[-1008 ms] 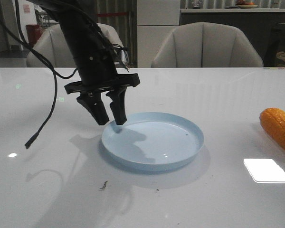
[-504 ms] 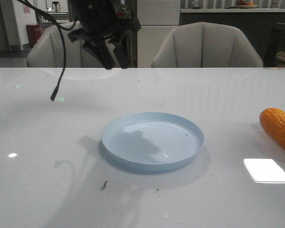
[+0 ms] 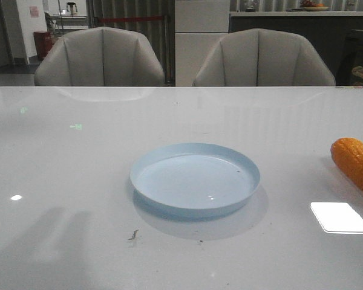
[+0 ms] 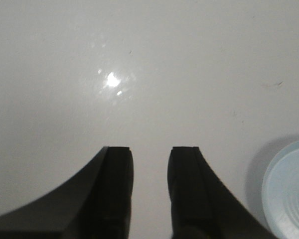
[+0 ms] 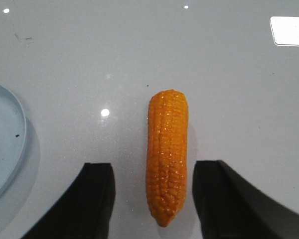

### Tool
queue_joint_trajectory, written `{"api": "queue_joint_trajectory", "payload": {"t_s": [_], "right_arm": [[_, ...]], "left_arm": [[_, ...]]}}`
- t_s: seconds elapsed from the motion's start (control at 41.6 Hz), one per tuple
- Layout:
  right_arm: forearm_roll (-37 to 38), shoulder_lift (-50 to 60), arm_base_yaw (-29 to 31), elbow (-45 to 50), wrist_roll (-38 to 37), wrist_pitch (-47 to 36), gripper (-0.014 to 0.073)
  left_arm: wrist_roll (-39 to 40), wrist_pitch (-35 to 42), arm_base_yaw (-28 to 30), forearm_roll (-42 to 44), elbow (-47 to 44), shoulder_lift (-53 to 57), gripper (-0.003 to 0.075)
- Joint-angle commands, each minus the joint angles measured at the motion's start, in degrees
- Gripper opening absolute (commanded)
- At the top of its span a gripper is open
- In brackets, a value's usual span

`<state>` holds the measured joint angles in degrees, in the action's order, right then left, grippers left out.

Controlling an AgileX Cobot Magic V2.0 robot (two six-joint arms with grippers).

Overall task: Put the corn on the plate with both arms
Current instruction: 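Lower the right gripper around the orange corn cob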

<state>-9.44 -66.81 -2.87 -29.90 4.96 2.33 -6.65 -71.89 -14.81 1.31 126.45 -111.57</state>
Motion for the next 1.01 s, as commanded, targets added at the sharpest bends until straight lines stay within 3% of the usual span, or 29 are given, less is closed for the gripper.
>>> {"api": "queue_joint_trajectory", "payload": {"t_s": [0.0, 0.264, 0.408, 0.552, 0.648, 0.768, 0.984], "right_arm": [[-0.21, 1.01, 0.05, -1.88, 0.10, -2.71, 0.0466], [-0.21, 1.01, 0.05, -3.74, 0.10, 4.25, 0.0468], [-0.15, -0.30, 0.55, -10.28, 0.10, 10.09, 0.0468], [0.04, -4.57, 3.08, -19.55, 0.10, 15.66, 0.0470], [0.72, -8.95, 5.32, -25.51, 0.10, 20.11, 0.0521], [0.87, -15.13, 6.17, -31.26, 0.10, 23.26, 0.0573], [1.05, -25.36, 6.17, -36.78, 0.10, 25.36, 0.0573]], "left_arm": [[0.81, 1.88, 2.94, 0.57, -7.87, 7.26, 0.0260], [0.81, 22.12, 9.69, 0.57, -45.73, 26.43, 0.0260], [0.81, 28.59, 11.69, 0.57, -59.34, 35.36, 0.0260], [0.81, 29.32, 12.21, 0.57, -67.11, 40.91, 0.0260], [0.81, 29.32, 12.21, -0.20, -70.67, 43.97, 0.0260], [0.81, 29.44, 12.21, -0.36, -72.82, 46.32, 0.0260], [0.81, 29.82, 12.21, -0.36, -73.11, 47.03, 0.0260]]}}
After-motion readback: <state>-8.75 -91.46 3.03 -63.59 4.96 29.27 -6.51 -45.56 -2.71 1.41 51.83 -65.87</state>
